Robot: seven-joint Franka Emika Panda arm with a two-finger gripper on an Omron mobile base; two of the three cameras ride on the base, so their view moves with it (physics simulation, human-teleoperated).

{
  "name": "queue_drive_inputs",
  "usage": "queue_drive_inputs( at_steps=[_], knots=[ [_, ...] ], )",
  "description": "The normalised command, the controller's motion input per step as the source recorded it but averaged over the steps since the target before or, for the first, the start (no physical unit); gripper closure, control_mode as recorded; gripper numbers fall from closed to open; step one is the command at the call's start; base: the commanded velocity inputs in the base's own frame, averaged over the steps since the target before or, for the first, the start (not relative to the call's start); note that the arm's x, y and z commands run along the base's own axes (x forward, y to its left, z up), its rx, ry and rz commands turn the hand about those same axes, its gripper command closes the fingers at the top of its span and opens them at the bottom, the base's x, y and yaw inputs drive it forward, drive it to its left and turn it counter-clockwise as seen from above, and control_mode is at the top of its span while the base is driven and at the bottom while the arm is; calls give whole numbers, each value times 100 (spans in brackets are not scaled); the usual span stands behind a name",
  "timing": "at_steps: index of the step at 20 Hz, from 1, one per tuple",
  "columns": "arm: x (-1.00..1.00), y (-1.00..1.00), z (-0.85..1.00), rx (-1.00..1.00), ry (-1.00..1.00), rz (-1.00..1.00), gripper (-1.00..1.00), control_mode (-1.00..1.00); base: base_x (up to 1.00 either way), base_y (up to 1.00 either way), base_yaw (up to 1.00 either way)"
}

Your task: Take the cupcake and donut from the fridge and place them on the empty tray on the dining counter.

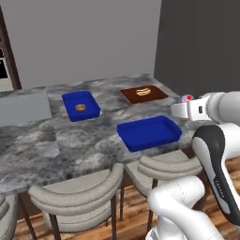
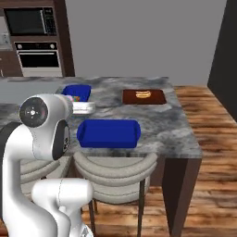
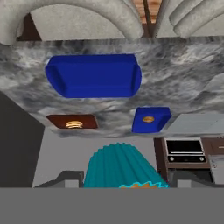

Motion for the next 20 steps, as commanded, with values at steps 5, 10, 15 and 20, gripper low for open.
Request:
queue_drive_inputs(
  at_steps=[5,10,15,20],
  knots=[
    [0,0,0,0,0,0,100,100,99,-3,60],
    [0,0,0,0,0,0,100,100,99,-1,58],
    [0,0,0,0,0,0,100,100,30,-2,12],
    [0,0,0,0,0,0,100,100,0,0,0]
  ],
)
